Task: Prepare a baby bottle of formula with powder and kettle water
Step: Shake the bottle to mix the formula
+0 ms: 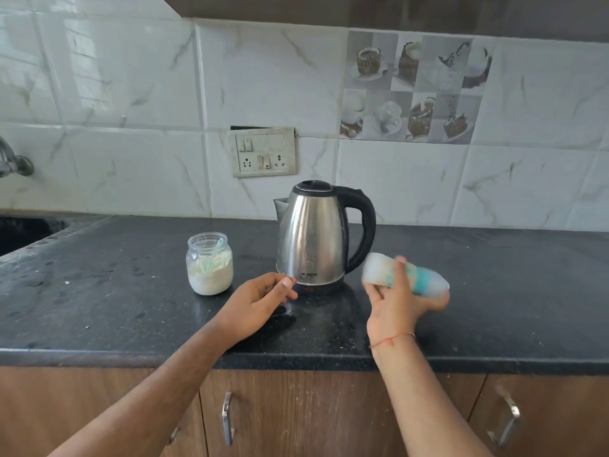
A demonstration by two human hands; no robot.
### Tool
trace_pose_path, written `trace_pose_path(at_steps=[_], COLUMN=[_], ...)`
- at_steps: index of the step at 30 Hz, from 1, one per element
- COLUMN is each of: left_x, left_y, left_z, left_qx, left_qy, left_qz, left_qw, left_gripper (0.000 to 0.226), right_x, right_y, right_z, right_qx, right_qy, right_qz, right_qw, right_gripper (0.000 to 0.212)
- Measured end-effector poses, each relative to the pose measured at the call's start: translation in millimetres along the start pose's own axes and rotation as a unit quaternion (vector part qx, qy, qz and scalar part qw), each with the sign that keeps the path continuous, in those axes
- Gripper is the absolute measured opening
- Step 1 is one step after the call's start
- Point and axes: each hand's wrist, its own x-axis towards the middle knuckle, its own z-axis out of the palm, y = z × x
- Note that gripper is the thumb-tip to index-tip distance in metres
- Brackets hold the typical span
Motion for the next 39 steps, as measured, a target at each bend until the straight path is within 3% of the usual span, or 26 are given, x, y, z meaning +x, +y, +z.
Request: trace_pose_path(at_steps=[2, 3, 4, 7, 8, 11, 12, 14, 16, 17, 19, 20, 21, 22, 24, 25, 26, 28, 29, 32, 33, 36, 37, 39], left_x=[-0.1, -0.3, -0.1, -1.1, -1.3, -0.5, 0.0, 0.2, -0.9, -0.6, -0.7, -0.5, 0.1, -0.2, 0.0, 0.0, 1.0, 0.3, 0.8, -0.8, -1.4, -1.3, -1.0, -0.5], left_y=[1.5, 2.2, 2.1, 2.8, 2.0, 1.4, 1.3, 1.3, 2.0, 1.6, 2.1, 2.4, 1.8, 1.4, 1.4, 0.9, 0.8, 0.9, 1.4, 3.0, 2.9, 3.0, 2.7, 2.8], left_z=[-0.3, 0.0, -0.6, 0.2, 0.5, -0.8, -1.2, -1.7, -0.3, -0.8, -0.8, -1.5, -2.3, -2.0, -2.6, -1.5, -1.7, -1.5, -1.5, -0.4, -0.1, -0.2, -0.4, -0.8], left_qx=[0.000, -0.001, -0.002, -0.003, -0.001, -0.001, -0.001, -0.004, -0.007, -0.006, -0.002, -0.001, -0.001, -0.004, -0.002, 0.000, -0.001, -0.003, -0.004, -0.008, -0.009, -0.015, -0.014, -0.013], left_qy=[-0.003, -0.001, 0.002, 0.003, 0.004, 0.001, 0.002, 0.000, 0.002, 0.001, -0.003, -0.002, -0.001, -0.002, 0.001, -0.001, -0.001, 0.000, 0.001, 0.003, 0.005, 0.003, 0.005, 0.003], left_qz=[-0.002, -0.001, 0.001, 0.003, 0.004, -0.001, 0.002, 0.004, 0.005, 0.004, 0.000, 0.001, 0.001, 0.000, 0.002, 0.002, 0.002, -0.003, -0.002, 0.000, 0.001, -0.004, -0.002, -0.003], left_qw=[1.000, 1.000, 1.000, 1.000, 1.000, 1.000, 1.000, 1.000, 1.000, 1.000, 1.000, 1.000, 1.000, 1.000, 1.000, 1.000, 1.000, 1.000, 1.000, 1.000, 1.000, 1.000, 1.000, 1.000], left_gripper=[0.055, 0.055, 0.054, 0.055, 0.055, 0.054, 0.055, 0.059, 0.059, 0.057, 0.055, 0.055, 0.055, 0.055, 0.054, 0.054, 0.054, 0.056, 0.057, 0.055, 0.054, 0.053, 0.053, 0.055], right_x=[-12.4, -16.8, -17.2, 1.1, -1.3, -20.0, -21.0, -11.0, -1.6, -8.7, -19.6, -21.9, -19.2, -14.4, 1.8, -1.6, -8.0, -17.5, -17.2, 0.0, -0.1, -15.9, -19.3, -13.6], right_y=[4.2, 4.1, 4.0, 3.5, 0.5, 5.0, 4.1, 1.3, 0.9, -1.4, 6.2, 7.1, 6.8, 4.0, 5.3, 1.4, 0.4, 6.7, 6.6, 4.7, 3.5, 7.5, 5.9, 2.1], right_z=[0.3, 1.1, 6.3, -4.3, -2.3, -1.5, 2.7, 2.7, -0.6, 4.0, 1.2, 4.0, 8.0, 7.0, -0.2, 1.1, 4.0, 1.9, 5.4, -0.1, 0.1, -1.3, 3.1, 3.9], right_qx=[-0.157, -0.172, -0.166, 0.023, 0.018, -0.197, -0.199, -0.047, 0.024, -0.030, -0.194, -0.215, -0.192, -0.104, 0.022, 0.012, -0.076, -0.199, -0.202, -0.001, 0.008, -0.193, -0.207, -0.087], right_qy=[-0.143, -0.168, -0.155, 0.020, 0.007, -0.175, -0.171, -0.032, 0.026, -0.021, -0.168, -0.179, -0.144, -0.058, 0.038, 0.017, -0.049, -0.161, -0.154, 0.033, 0.038, -0.151, -0.162, -0.038], right_qz=[0.063, 0.085, 0.072, -0.019, -0.002, 0.080, 0.071, 0.009, -0.011, 0.011, 0.078, 0.082, 0.057, 0.020, -0.021, -0.010, 0.013, 0.073, 0.063, -0.025, -0.019, 0.071, 0.076, 0.009], right_qw=[0.975, 0.967, 0.971, 0.999, 1.000, 0.961, 0.962, 0.998, 0.999, 0.999, 0.963, 0.957, 0.969, 0.993, 0.999, 1.000, 0.996, 0.964, 0.965, 0.999, 0.999, 0.967, 0.962, 0.995], right_gripper=[0.066, 0.068, 0.071, 0.077, 0.076, 0.069, 0.070, 0.073, 0.076, 0.074, 0.069, 0.070, 0.071, 0.073, 0.077, 0.074, 0.069, 0.066, 0.068, 0.080, 0.080, 0.069, 0.070, 0.074])
